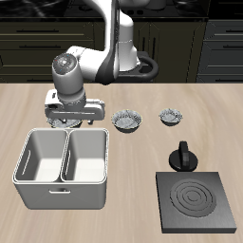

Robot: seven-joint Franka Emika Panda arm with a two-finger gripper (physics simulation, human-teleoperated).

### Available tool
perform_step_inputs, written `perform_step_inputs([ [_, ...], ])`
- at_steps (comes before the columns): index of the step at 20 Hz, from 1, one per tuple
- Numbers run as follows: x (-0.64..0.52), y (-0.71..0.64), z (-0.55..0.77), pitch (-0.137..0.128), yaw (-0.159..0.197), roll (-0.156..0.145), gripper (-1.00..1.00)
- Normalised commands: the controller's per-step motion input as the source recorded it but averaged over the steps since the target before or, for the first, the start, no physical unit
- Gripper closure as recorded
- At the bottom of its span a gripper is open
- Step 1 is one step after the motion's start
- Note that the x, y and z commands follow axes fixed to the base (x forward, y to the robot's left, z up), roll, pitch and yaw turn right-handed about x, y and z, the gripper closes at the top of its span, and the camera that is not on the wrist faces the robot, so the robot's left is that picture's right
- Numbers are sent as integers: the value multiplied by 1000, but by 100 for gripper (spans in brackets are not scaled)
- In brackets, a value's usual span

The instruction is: Place the largest bowl on the flat stove

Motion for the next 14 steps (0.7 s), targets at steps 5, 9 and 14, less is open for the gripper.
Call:
perform_step_inputs([
  [5, 60, 31, -340, 53, 28, -9, -100],
  [9, 16, 52, -80, 7, -20, 16, 100],
  [14, -8, -38, 171, -29, 3, -6, 100],
])
